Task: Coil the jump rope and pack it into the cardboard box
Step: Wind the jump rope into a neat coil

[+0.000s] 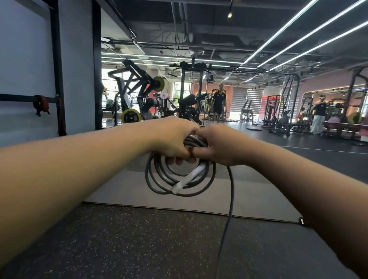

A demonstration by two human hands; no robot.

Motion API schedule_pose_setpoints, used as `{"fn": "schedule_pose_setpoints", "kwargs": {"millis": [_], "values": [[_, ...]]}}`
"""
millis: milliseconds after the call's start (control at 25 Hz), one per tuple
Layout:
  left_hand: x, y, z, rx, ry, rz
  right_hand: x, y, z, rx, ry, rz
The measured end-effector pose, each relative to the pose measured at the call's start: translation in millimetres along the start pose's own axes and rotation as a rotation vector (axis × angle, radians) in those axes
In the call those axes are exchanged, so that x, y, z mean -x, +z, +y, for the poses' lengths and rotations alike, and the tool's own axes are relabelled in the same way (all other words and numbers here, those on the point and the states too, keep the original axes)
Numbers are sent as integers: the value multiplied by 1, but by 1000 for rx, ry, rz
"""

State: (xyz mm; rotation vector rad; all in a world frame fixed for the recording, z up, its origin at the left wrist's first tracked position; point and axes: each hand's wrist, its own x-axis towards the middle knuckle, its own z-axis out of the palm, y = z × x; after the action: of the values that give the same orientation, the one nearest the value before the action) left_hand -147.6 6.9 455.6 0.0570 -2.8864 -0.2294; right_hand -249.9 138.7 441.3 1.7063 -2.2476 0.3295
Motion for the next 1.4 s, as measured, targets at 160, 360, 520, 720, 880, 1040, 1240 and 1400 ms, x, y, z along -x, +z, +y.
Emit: {"fn": "schedule_pose_setpoints", "kwargs": {"millis": [160, 360, 520, 720, 880, 1040, 1240, 1400], "values": [[0, 4, -4, 144, -3, -32, 7, -5, 13, -111, -23, 11], [0, -4, -2, 228, -6, -24, 31, 7, 26, -934, 438, -216], [-3, -6, 0, 404, -16, -92, 42, 12, 32, -1037, 409, -356], [16, -11, -38, 630, -114, -36, 49, -4, 64, -988, 387, -271], [23, -4, -53, 1358, -174, 479, 56, -3, 72, -1127, 437, -11], [4, 26, -25, 1753, -429, 966, 38, 20, 43, -1702, 326, 243], [-25, 76, 32, 1695, -643, 1031, 0, 62, -21, -1668, 220, 384], [-23, 92, 26, 1276, -750, 922, -8, 69, -16, -1388, 345, 675]]}}
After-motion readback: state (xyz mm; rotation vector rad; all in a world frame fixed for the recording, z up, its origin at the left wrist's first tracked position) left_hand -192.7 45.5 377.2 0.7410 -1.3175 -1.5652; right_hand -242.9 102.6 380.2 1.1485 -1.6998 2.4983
